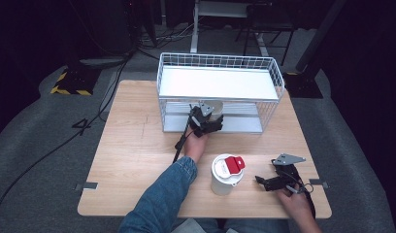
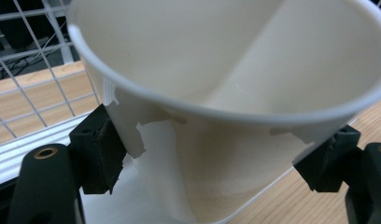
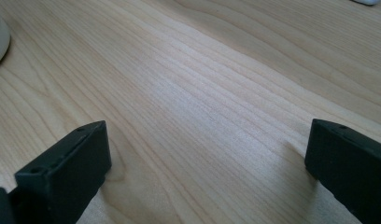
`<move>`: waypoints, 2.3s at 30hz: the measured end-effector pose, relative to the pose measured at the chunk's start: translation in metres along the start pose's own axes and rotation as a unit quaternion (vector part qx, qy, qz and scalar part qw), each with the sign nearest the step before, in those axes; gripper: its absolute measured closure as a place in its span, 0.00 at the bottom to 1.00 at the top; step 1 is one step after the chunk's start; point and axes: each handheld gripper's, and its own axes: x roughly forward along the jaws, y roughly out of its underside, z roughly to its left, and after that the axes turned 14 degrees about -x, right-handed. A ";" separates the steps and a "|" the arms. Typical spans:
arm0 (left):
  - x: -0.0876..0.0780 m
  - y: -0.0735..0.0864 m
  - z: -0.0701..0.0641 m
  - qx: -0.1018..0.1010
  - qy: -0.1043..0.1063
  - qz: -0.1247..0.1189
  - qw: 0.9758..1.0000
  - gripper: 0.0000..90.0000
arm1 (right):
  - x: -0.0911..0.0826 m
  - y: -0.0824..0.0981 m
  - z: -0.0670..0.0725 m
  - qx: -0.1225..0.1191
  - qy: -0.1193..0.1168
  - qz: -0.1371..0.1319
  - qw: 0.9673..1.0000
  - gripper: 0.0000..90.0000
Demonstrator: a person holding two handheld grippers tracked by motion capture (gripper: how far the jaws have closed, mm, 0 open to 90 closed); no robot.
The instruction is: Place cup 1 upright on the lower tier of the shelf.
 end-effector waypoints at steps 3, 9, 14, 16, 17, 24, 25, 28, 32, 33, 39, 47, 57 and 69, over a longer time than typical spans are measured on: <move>0.004 0.001 0.004 -0.015 -0.002 0.003 1.000 0.24 | 0.000 0.000 0.000 0.000 0.000 0.000 1.000 0.00; 0.009 0.000 0.018 -0.036 -0.010 0.009 0.999 0.24 | 0.000 0.000 0.000 0.000 0.000 0.000 1.000 0.00; 0.012 -0.001 0.022 -0.038 -0.019 0.009 0.999 0.24 | 0.000 0.000 0.000 0.000 0.000 0.000 1.000 0.00; 0.012 -0.001 0.022 -0.035 -0.020 0.011 0.999 0.24 | 0.000 0.000 0.000 0.000 0.000 0.000 1.000 0.00; 0.013 -0.001 0.021 -0.035 -0.021 0.013 0.999 0.24 | 0.000 0.000 0.000 0.000 0.000 0.000 1.000 0.00; 0.016 0.001 0.022 -0.031 -0.010 0.027 0.999 0.24 | 0.000 0.000 0.000 0.000 0.000 0.000 1.000 0.00; 0.016 0.001 0.022 -0.033 -0.009 0.027 0.999 0.24 | 0.000 0.000 0.000 0.000 0.000 0.000 1.000 0.00; 0.016 0.001 0.023 -0.038 -0.012 0.029 0.999 0.24 | 0.000 0.000 0.000 0.000 0.000 0.000 1.000 0.00; 0.017 0.001 0.025 -0.068 0.004 0.030 0.997 0.18 | 0.000 0.000 0.000 0.000 0.000 0.000 1.000 0.00; 0.018 0.000 0.027 -0.066 0.001 0.031 0.997 0.17 | 0.000 0.000 0.000 0.000 0.000 0.000 1.000 0.00; 0.015 -0.001 0.025 -0.061 -0.003 0.027 0.998 0.17 | 0.000 0.000 0.000 0.000 0.000 0.000 1.000 0.00; 0.006 -0.001 0.018 -0.051 -0.014 0.033 0.998 0.16 | 0.000 0.000 0.000 0.000 0.000 0.000 1.000 0.00; -0.017 0.002 0.014 -0.037 -0.013 0.027 0.999 0.13 | 0.000 0.000 0.000 0.000 0.000 0.000 1.000 0.00; -0.063 0.002 0.018 -0.026 0.000 0.022 0.999 0.16 | 0.000 0.000 0.000 0.000 0.000 0.000 1.000 0.00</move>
